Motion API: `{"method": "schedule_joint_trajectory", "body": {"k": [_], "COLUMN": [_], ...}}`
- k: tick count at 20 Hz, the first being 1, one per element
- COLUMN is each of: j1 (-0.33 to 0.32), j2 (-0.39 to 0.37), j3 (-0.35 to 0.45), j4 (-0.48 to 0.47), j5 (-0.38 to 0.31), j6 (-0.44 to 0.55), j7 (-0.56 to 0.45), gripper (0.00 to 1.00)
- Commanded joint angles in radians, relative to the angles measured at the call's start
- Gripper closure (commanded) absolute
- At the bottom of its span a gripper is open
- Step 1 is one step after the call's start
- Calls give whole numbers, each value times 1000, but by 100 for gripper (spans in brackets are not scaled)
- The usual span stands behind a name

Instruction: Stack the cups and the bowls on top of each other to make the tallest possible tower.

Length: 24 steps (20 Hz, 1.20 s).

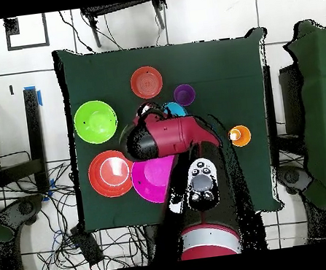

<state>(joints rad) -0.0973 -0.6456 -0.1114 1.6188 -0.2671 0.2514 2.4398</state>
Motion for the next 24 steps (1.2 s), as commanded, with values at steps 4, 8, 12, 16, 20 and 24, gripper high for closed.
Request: {"method": "schedule_joint_trajectory", "body": {"k": [4,8,12,16,20,24], "j1": [-23,-24,-20,-15,-19,-35], "j2": [5,1,2,9,15,32], "j3": [118,125,124,121,124,129], "j4": [84,88,84,78,74,70], "j5": [-125,-135,-142,-149,-152,-167], "j6": [31,37,37,30,26,-1], "j7": [-120,-111,-99,-88,-90,-95], "gripper": [100,100,100,100,100,100]}}
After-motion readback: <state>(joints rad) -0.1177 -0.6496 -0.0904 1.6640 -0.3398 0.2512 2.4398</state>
